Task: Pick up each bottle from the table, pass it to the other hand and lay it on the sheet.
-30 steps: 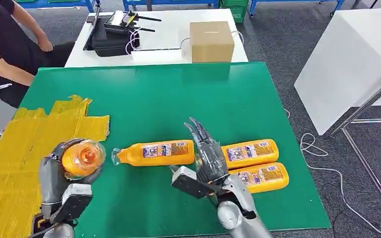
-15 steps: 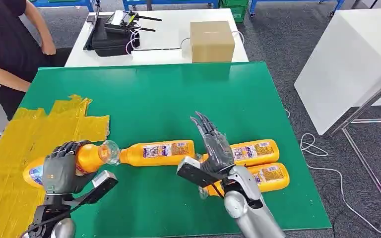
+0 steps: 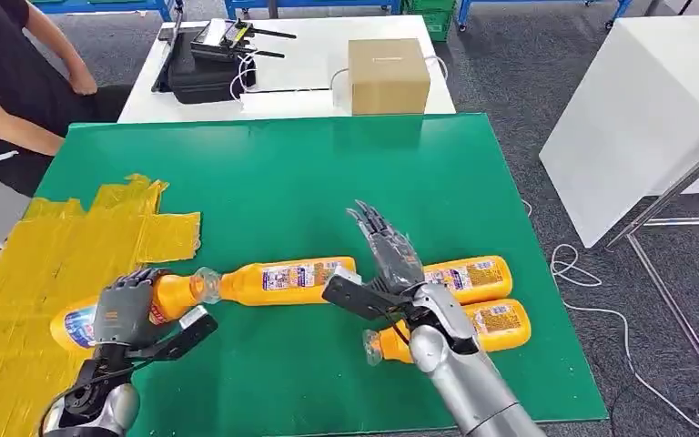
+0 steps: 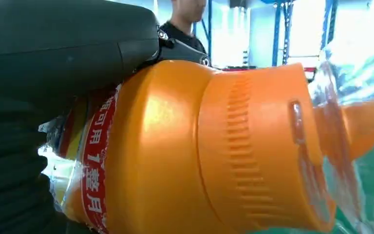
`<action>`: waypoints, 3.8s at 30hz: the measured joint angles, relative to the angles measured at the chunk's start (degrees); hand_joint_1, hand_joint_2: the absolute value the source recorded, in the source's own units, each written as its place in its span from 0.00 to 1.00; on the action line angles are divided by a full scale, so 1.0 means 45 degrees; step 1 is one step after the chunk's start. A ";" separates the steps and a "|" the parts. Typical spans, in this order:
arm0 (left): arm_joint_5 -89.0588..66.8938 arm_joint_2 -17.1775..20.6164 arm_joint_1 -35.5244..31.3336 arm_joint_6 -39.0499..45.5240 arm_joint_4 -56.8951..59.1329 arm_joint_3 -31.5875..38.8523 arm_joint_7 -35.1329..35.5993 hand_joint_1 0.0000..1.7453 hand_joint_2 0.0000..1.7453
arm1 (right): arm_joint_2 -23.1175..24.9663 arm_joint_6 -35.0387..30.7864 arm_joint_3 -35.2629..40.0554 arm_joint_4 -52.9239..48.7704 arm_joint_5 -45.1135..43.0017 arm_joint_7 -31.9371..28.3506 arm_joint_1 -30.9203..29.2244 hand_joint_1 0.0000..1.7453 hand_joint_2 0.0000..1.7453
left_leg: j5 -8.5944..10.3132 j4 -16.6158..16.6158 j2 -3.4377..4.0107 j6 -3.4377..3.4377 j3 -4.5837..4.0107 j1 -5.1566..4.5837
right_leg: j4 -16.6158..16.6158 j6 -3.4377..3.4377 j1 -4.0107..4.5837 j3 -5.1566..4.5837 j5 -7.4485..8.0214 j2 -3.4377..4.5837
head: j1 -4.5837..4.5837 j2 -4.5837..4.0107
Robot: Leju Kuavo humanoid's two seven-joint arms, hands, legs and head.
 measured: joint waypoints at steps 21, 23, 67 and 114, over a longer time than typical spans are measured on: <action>0.3204 0.0485 -0.3453 -0.0199 0.5478 0.2035 -0.2049 0.00 0.00 | 0.1049 0.0248 0.1369 0.3886 0.0199 -0.0092 -0.1894 0.00 0.00 | 0.0030 -0.0001 -0.0002 -0.0035 0.0059 0.0003 | 0.0035 -0.0003 0.0003 0.0036 0.0003 -0.0001 | -0.0005 0.0000; 0.3204 0.0481 -0.3580 -0.0282 0.5754 0.2030 -0.2073 0.00 0.00 | 0.1252 0.0276 0.1481 0.4388 0.0272 -0.0054 -0.2098 0.00 0.00 | 0.0031 0.0000 -0.0002 -0.0035 0.0057 0.0003 | 0.0037 -0.0003 0.0004 0.0035 0.0003 -0.0001 | -0.0009 0.0000; 0.9873 -0.0282 -0.3529 -0.6013 0.4744 0.1559 -0.5809 0.00 0.00 | 0.2283 0.2997 0.3205 0.9772 0.2613 0.2025 -0.4615 0.98 1.00 | 0.0029 0.0002 0.0001 -0.0034 0.0093 -0.0008 | 0.0027 -0.0003 -0.0002 0.0065 0.0003 0.0000 | -0.0005 0.0000; 1.9009 -0.3056 0.2481 -1.2143 -0.3183 0.1015 -0.4968 0.00 1.00 | 0.2186 -0.2045 0.0150 0.1534 0.0039 -0.1923 0.0753 1.00 1.00 | 0.0014 0.0001 -0.0004 -0.0036 0.0005 -0.0004 | 0.0022 -0.0007 -0.0003 -0.0012 -0.0005 -0.0002 | -0.0005 0.0000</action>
